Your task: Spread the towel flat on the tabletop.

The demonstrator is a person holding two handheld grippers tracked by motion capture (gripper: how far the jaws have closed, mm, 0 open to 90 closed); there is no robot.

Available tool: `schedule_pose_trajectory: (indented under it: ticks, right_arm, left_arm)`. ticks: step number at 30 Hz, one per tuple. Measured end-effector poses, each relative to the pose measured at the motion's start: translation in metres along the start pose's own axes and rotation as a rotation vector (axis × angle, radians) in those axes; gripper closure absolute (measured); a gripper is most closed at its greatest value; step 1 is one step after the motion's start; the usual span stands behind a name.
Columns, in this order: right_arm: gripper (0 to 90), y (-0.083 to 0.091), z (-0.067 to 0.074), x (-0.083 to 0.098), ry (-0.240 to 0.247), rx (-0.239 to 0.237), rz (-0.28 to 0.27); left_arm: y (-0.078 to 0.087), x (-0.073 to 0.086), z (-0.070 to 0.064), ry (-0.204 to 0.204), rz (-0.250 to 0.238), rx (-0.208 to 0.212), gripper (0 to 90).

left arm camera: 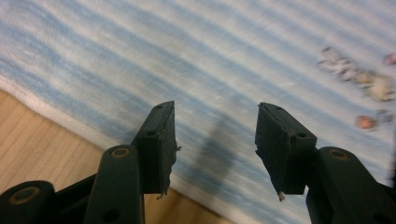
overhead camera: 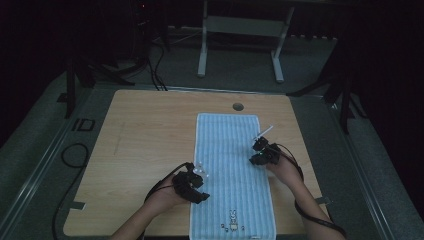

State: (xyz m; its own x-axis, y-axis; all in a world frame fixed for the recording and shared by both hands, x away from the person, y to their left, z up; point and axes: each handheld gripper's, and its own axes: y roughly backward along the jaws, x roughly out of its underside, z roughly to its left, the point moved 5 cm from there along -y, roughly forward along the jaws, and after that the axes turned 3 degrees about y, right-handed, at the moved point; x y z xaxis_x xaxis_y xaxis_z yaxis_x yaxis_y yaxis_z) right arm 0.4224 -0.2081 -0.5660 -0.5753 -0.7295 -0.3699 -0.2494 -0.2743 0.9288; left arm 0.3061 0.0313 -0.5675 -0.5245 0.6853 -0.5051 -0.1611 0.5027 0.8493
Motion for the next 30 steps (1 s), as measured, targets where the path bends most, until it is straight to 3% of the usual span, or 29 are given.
schedule_pose_trajectory:
  ticks: [5,14,24,30]
  right_arm:
    - [73.8,-0.001,0.001,0.008,0.003,0.017,-0.012]
    - [73.3,0.003,-0.013,0.018,-0.031,0.015,-0.015]
    - [73.3,0.001,-0.028,0.013,-0.060,0.019,-0.010]
    - [67.3,0.004,-0.024,0.013,-0.063,0.006,-0.007]
  left_arm:
    - [-0.009,0.001,0.000,-0.014,0.023,0.008,47.2]
    - [-0.016,-0.012,0.003,-0.033,0.032,0.025,47.1]
    - [-0.022,-0.025,0.010,-0.036,0.036,0.029,47.0]
    - [-0.016,-0.023,0.008,-0.027,0.022,0.015,44.7]
